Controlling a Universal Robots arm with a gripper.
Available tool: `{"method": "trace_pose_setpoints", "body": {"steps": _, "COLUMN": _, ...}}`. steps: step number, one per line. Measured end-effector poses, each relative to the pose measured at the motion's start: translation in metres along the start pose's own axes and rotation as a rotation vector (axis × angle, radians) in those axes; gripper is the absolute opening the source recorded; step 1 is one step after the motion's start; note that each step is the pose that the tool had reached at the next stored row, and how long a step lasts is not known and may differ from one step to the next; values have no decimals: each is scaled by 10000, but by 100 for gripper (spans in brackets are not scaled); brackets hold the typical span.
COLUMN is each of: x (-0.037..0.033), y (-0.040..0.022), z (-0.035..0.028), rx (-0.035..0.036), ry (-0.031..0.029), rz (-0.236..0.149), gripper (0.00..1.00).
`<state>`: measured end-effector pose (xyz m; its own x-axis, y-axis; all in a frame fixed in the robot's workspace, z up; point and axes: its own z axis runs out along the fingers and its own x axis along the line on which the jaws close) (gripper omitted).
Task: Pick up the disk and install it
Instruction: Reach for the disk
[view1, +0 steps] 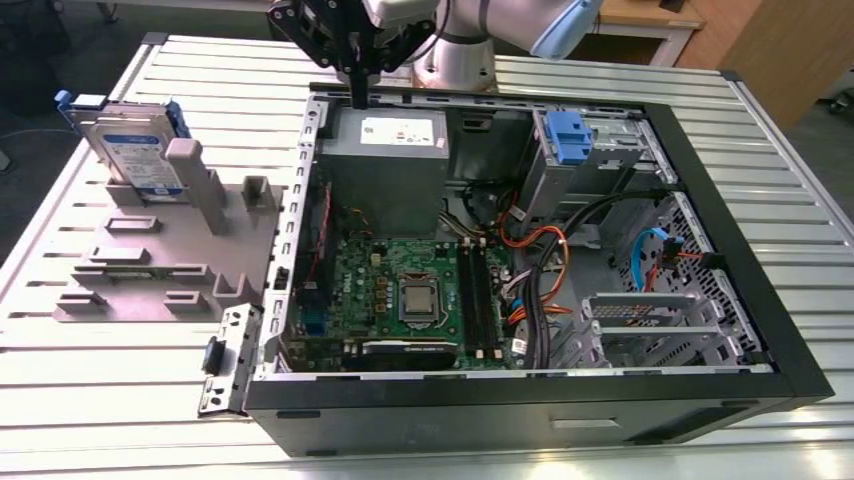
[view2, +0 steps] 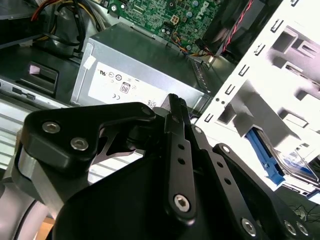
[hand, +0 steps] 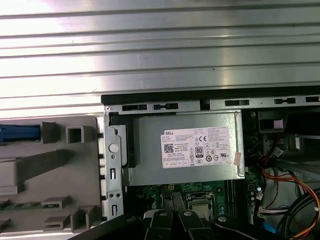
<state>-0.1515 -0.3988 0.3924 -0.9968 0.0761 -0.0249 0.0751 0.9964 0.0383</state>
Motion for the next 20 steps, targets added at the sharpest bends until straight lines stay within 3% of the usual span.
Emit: {"method": "trace_pose_setpoints", "body": {"steps": 20, "x": 86, "y": -7, "z": 7, "rx": 1, "ry": 3, "rz": 0, "gripper": 11}}
